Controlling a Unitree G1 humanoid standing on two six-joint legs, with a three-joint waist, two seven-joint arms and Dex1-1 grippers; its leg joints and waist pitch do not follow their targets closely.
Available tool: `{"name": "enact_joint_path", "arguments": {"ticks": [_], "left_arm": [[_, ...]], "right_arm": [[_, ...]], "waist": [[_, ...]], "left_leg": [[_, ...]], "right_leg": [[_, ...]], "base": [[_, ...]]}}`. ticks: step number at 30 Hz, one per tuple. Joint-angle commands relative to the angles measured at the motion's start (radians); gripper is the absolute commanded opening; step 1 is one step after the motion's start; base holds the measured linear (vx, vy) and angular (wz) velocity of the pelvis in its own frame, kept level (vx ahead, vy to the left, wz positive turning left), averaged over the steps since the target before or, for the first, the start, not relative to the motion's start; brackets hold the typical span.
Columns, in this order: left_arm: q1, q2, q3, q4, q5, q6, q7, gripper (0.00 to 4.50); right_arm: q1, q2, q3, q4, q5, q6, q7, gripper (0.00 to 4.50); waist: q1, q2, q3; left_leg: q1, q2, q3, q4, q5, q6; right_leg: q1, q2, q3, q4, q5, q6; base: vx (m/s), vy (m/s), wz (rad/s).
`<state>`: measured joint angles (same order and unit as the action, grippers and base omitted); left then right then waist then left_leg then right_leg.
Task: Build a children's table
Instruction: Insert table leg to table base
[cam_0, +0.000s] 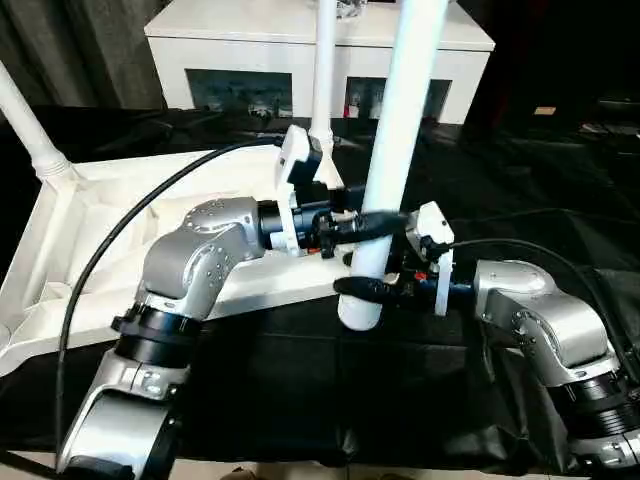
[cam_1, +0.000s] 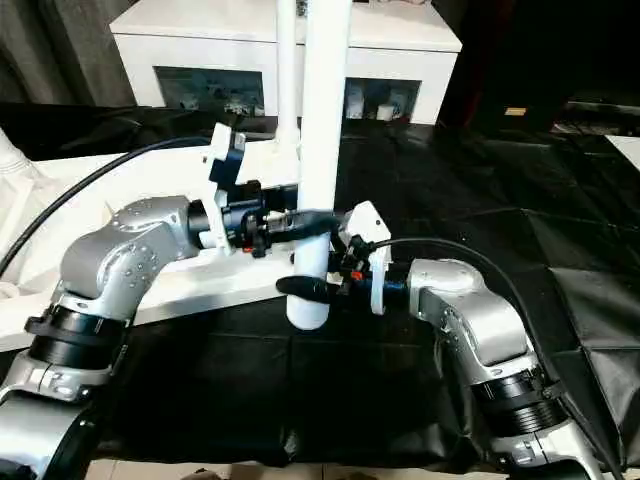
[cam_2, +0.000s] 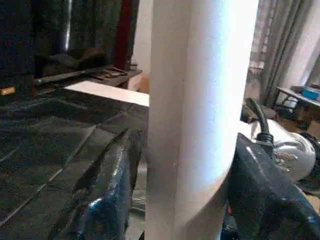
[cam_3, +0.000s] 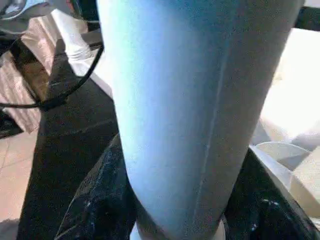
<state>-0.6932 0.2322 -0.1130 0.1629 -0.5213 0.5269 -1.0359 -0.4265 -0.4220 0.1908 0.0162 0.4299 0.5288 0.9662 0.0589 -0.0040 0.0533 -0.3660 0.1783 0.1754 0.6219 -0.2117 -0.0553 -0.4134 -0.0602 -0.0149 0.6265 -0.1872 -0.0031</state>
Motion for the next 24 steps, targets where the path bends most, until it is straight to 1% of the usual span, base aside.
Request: {"name": "enact_joint_path", "arguments": {"ticks": [1,2,3,4,5,6,7,8,9,10,11,12,13,14,15,16,17,18,19,20,22,23,24], "left_arm": [[-0.017,0.011,0.020,0.004,-0.006,0.010,0.008,3.04],[-0.017,0.011,0.020,0.004,-0.006,0.010,0.008,3.31],[-0.010,0.023,0.021,0.004,-0.005,0.010,0.000,3.31],[-0.009,0.025,0.022,0.005,-0.001,0.006,0.002,3.38],[-0.001,0.034,0.022,0.019,0.023,-0.025,0.008,3.42],[-0.001,0.034,0.022,0.019,0.023,-0.025,0.008,3.50],[0.005,0.047,0.016,0.040,0.052,-0.053,0.011,3.62],[0.007,0.053,0.013,0.051,0.065,-0.063,0.014,3.75],[0.010,0.060,0.008,0.062,0.076,-0.073,0.012,3.75],[0.013,0.066,0.005,0.073,0.086,-0.083,0.010,3.84],[0.019,0.094,-0.041,0.139,0.178,-0.150,0.040,3.84],[0.023,0.112,-0.083,0.190,0.251,-0.207,0.067,3.84],[0.026,0.124,-0.127,0.240,0.322,-0.264,0.096,3.84],[0.026,0.124,-0.127,0.240,0.322,-0.264,0.096,3.84],[0.032,0.120,-0.160,0.278,0.354,-0.302,0.094,3.84],[0.033,0.117,-0.171,0.295,0.369,-0.317,0.096,3.84],[0.032,0.112,-0.176,0.307,0.373,-0.312,0.095,3.84],[0.032,0.112,-0.177,0.309,0.373,-0.311,0.095,3.66],[0.031,0.110,-0.183,0.319,0.379,-0.306,0.093,3.66],[0.031,0.111,-0.193,0.330,0.387,-0.305,0.085,3.49],[0.031,0.108,-0.197,0.342,0.386,-0.286,0.075,3.35],[0.027,0.105,-0.203,0.373,0.402,-0.304,0.078,3.35],[0.024,0.103,-0.208,0.396,0.415,-0.319,0.080,3.22]], "right_arm": [[-0.010,-0.005,-0.048,-0.005,0.009,-0.018,-0.012,1.86],[-0.010,-0.005,-0.048,-0.005,0.009,-0.018,-0.012,1.86],[-0.012,-0.012,-0.073,-0.004,0.020,-0.017,-0.020,1.86],[-0.013,-0.014,-0.079,-0.003,0.022,-0.018,-0.021,1.86],[-0.016,-0.021,-0.112,0.003,0.034,-0.019,-0.032,1.86],[-0.016,-0.021,-0.112,0.003,0.034,-0.019,-0.032,1.86],[-0.019,-0.028,-0.141,0.011,0.039,-0.022,-0.044,1.86],[-0.019,-0.031,-0.149,0.014,0.038,-0.024,-0.049,1.86],[-0.020,-0.034,-0.155,0.022,0.033,-0.029,-0.055,1.86],[-0.021,-0.038,-0.160,0.028,0.028,-0.034,-0.061,1.86],[-0.028,-0.045,-0.173,0.073,-0.015,-0.068,-0.105,1.86],[-0.035,-0.047,-0.178,0.109,-0.052,-0.096,-0.143,1.86],[-0.041,-0.045,-0.176,0.142,-0.090,-0.122,-0.182,1.86],[-0.041,-0.045,-0.176,0.142,-0.090,-0.122,-0.182,1.86],[-0.044,-0.032,-0.171,0.159,-0.103,-0.129,-0.201,1.86],[-0.046,-0.025,-0.168,0.160,-0.104,-0.128,-0.204,1.86],[-0.047,-0.019,-0.164,0.158,-0.104,-0.125,-0.206,1.86],[-0.047,-0.018,-0.164,0.157,-0.104,-0.125,-0.206,1.86],[-0.048,-0.014,-0.159,0.154,-0.105,-0.123,-0.208,1.86],[-0.048,-0.009,-0.151,0.152,-0.109,-0.123,-0.209,1.86],[-0.050,-0.005,-0.143,0.161,-0.116,-0.130,-0.212,1.86],[-0.054,0.001,-0.138,0.175,-0.124,-0.143,-0.215,1.86],[-0.057,0.005,-0.135,0.184,-0.130,-0.152,-0.218,1.86]], "waist": [[0.002,0.000,-0.070],[0.001,0.000,-0.069],[0.001,0.000,-0.069],[0.001,0.000,-0.069],[0.001,0.001,-0.068],[0.000,0.000,-0.068],[0.002,0.002,-0.068],[0.000,0.003,-0.068],[0.000,0.003,-0.069],[-0.002,0.007,-0.069],[-0.002,0.006,-0.069],[-0.003,0.006,-0.069],[-0.006,0.006,-0.069],[-0.006,0.005,-0.070],[-0.005,0.008,-0.073],[-0.005,0.010,-0.074],[-0.005,0.008,-0.076],[-0.004,0.008,-0.077],[-0.003,0.008,-0.078],[-0.001,0.009,-0.077],[-0.002,0.009,-0.074],[-0.002,0.009,-0.072],[-0.004,0.009,-0.071]], "left_leg": [[0.008,0.037,-0.009,-0.071,-0.086,0.032],[0.008,0.037,-0.008,-0.071,-0.087,0.033],[0.008,0.036,-0.009,-0.071,-0.087,0.032],[0.008,0.036,-0.009,-0.071,-0.087,0.033],[0.009,0.036,-0.009,-0.072,-0.092,0.032],[0.009,0.036,-0.008,-0.072,-0.099,0.030],[0.009,0.035,-0.009,-0.072,-0.096,0.030],[0.009,0.035,-0.008,-0.073,-0.101,0.029],[0.010,0.035,-0.008,-0.072,-0.101,0.027],[0.011,0.035,-0.009,-0.072,-0.099,0.026],[0.010,0.035,-0.009,-0.073,-0.101,0.025],[0.009,0.034,-0.011,-0.073,-0.098,0.023],[0.011,0.032,-0.010,-0.073,-0.105,0.012],[0.010,0.031,-0.011,-0.072,-0.106,0.010],[0.010,0.031,-0.010,-0.071,-0.099,0.002],[0.009,0.032,-0.010,-0.072,-0.080,0.005],[0.009,0.032,-0.010,-0.071,-0.070,0.008],[0.009,0.034,-0.010,-0.070,-0.060,0.013],[0.008,0.035,-0.010,-0.069,-0.046,0.024],[0.007,0.035,-0.010,-0.069,-0.044,0.032],[0.009,0.036,-0.009,-0.070,-0.073,0.033],[0.009,0.036,-0.008,-0.072,-0.095,0.029],[0.010,0.034,-0.008,-0.072,-0.113,0.024]], "right_leg": [[0.065,-0.059,0.031,-0.059,-0.023,-0.276],[0.065,-0.059,0.031,-0.060,-0.024,-0.276],[0.065,-0.059,0.031,-0.060,-0.026,-0.275],[0.065,-0.059,0.031,-0.060,-0.026,-0.274],[0.064,-0.059,0.030,-0.061,-0.032,-0.273],[0.064,-0.058,0.031,-0.063,-0.044,-0.268],[0.064,-0.058,0.031,-0.064,-0.045,-0.265],[0.064,-0.058,0.031,-0.064,-0.050,-0.264],[0.064,-0.057,0.030,-0.064,-0.051,-0.262],[0.062,-0.056,0.029,-0.064,-0.045,-0.261],[0.063,-0.057,0.029,-0.063,-0.043,-0.262],[0.061,-0.056,0.028,-0.068,-0.055,-0.249],[0.061,-0.055,0.029,-0.070,-0.074,-0.233],[0.062,-0.056,0.029,-0.070,-0.081,-0.228],[0.066,-0.059,0.031,-0.067,-0.075,-0.228],[0.065,-0.058,0.031,-0.064,-0.040,-0.236],[0.067,-0.058,0.031,-0.061,-0.013,-0.243],[0.066,-0.058,0.030,-0.057,0.013,-0.252],[0.067,-0.060,0.030,-0.053,0.055,-0.268],[0.067,-0.060,0.029,-0.052,0.072,-0.281],[0.066,-0.061,0.030,-0.056,0.048,-0.287],[0.064,-0.061,0.030,-0.059,0.014,-0.286],[0.063,-0.061,0.030,-0.064,-0.022,-0.279]], "base": [[0.000,0.000,0.00],[0.000,0.000,0.00],[0.000,0.000,0.00],[0.000,0.000,0.00],[0.000,0.000,0.00],[0.000,0.000,0.00],[0.000,0.000,0.00],[0.000,0.000,0.00],[0.000,0.000,0.00],[0.000,0.000,0.00],[0.000,0.000,0.00],[0.000,0.000,0.00],[0.000,0.000,0.00],[0.000,0.000,0.00],[0.000,0.000,0.00],[0.000,0.000,0.00],[0.000,0.000,0.00],[0.000,0.000,0.00],[0.000,0.000,0.00],[0.000,0.000,0.00],[0.000,0.000,0.00],[0.000,0.000,0.00],[0.000,0.000,0.00]]}}
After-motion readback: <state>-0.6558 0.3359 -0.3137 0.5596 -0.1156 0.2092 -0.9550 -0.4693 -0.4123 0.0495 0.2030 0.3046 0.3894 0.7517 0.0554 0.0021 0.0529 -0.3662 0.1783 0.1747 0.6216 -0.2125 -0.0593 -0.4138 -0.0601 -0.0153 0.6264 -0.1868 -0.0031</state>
